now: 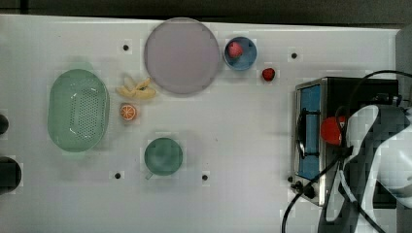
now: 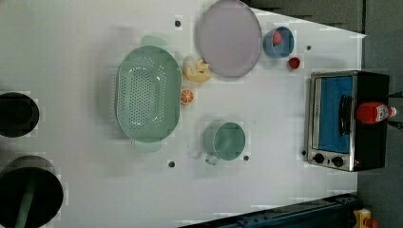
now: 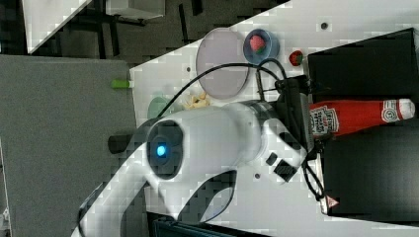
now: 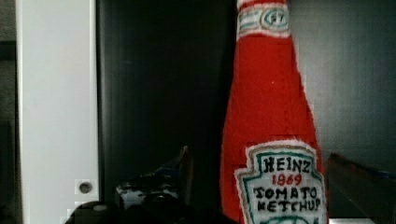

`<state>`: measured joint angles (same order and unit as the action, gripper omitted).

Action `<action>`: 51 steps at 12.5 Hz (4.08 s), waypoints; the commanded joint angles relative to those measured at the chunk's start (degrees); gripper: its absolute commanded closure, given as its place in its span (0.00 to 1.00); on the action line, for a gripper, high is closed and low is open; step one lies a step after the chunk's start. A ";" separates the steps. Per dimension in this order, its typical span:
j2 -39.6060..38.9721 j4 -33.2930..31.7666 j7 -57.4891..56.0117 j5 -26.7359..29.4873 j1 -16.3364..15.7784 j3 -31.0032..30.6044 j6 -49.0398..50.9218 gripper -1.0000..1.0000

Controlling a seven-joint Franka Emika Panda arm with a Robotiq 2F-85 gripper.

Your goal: Pick Ketchup from oven and place it on table.

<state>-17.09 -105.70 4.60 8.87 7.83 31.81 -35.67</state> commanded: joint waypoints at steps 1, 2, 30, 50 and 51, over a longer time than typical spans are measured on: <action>-0.71 -0.54 0.75 1.36 0.37 -1.06 0.62 0.00; -1.10 -0.70 0.75 1.43 0.39 -1.06 0.63 0.00; 12.12 11.82 0.54 -6.20 -12.36 -27.96 32.79 0.37; -0.25 -25.29 0.75 -8.13 -12.14 -26.68 -15.30 0.24; -0.25 -25.40 0.81 -8.13 -12.13 -26.63 -15.30 0.13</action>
<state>-18.88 -132.05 4.69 1.57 -3.12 5.96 -49.38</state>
